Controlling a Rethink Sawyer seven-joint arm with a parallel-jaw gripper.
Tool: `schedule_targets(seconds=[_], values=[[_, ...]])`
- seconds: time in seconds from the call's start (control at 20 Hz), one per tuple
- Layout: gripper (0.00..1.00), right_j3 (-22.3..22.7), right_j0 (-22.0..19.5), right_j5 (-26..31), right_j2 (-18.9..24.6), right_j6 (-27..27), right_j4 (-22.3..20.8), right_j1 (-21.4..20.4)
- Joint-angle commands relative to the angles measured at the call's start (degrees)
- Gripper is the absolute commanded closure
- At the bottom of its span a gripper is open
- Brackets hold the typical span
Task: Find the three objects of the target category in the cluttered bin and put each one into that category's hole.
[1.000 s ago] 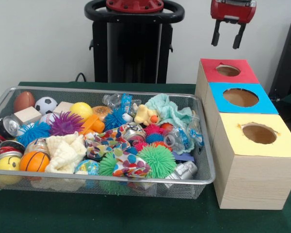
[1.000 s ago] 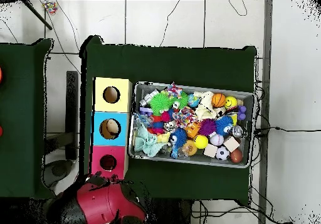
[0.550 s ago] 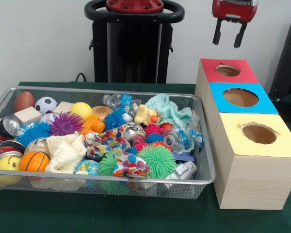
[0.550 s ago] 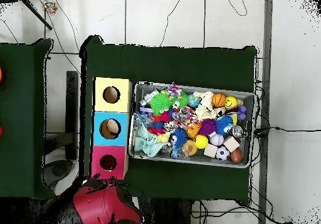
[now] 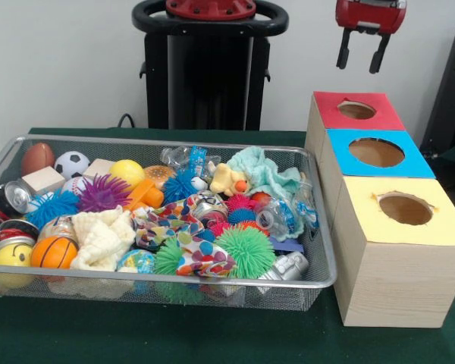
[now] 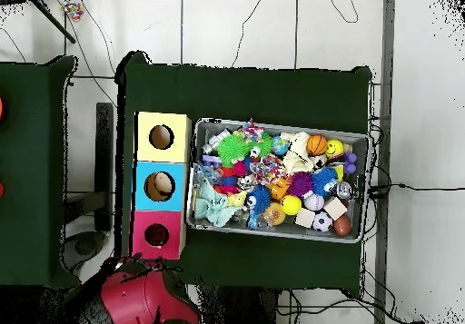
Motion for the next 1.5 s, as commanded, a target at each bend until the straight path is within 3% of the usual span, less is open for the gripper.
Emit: schedule_targets(seconds=[0.05, 0.35, 0.7, 1.15, 1.5], values=[[0.00, -3.1, 0.9, 0.8, -1.0, 5.5, -2.2, 2.2], [0.00, -2.7, 2.4, -6.0, -2.1, 7.0, -2.9, 6.9], [0.00, 0.1, 4.6, -7.8, -3.0, 7.1, -2.1, 6.2], [0.00, 0.6, 13.4, -11.6, -6.0, 9.8, -0.5, 9.8], [0.00, 4.5, 14.7, -19.3, -6.8, 9.6, -0.9, 11.8]])
